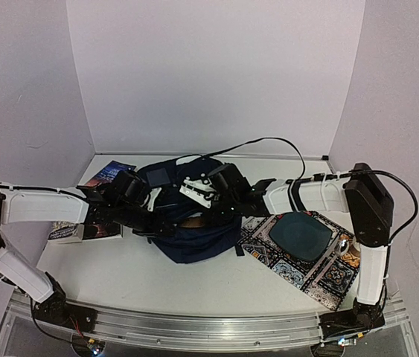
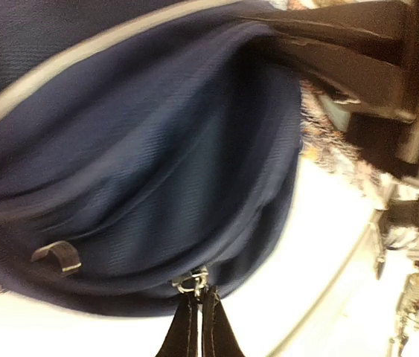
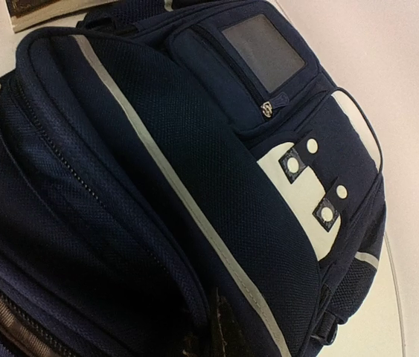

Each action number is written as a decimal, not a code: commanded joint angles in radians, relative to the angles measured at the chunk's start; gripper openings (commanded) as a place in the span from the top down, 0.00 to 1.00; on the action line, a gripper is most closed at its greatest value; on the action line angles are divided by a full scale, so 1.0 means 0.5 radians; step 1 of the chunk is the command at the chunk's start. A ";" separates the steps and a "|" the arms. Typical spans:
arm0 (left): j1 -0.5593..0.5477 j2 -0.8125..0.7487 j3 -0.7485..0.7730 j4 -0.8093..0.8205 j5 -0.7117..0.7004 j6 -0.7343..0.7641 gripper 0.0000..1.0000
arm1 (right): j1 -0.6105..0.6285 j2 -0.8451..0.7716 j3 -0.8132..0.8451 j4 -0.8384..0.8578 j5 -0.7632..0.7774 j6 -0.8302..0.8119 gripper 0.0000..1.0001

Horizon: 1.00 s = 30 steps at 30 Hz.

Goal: Pack the student bag
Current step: Zip the second largest pocket of the bag.

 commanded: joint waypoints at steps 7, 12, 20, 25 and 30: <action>-0.172 0.021 0.003 0.620 0.227 -0.501 0.99 | 0.069 -0.037 0.014 0.108 -0.020 0.233 0.98; -0.172 -0.062 -0.128 0.664 0.109 -0.609 0.93 | 0.070 -0.251 -0.141 0.106 -0.063 0.396 0.69; -0.169 -0.333 -0.319 0.664 -0.154 -0.818 0.69 | 0.173 -0.578 -0.311 -0.017 -0.110 0.844 0.46; -0.166 -0.470 -0.464 0.643 -0.322 -0.946 0.58 | 0.208 -0.635 -0.391 -0.066 -0.348 1.216 0.45; -0.166 -0.498 -0.534 0.638 -0.414 -0.992 0.55 | 0.208 -0.589 -0.488 0.012 -0.563 1.426 0.46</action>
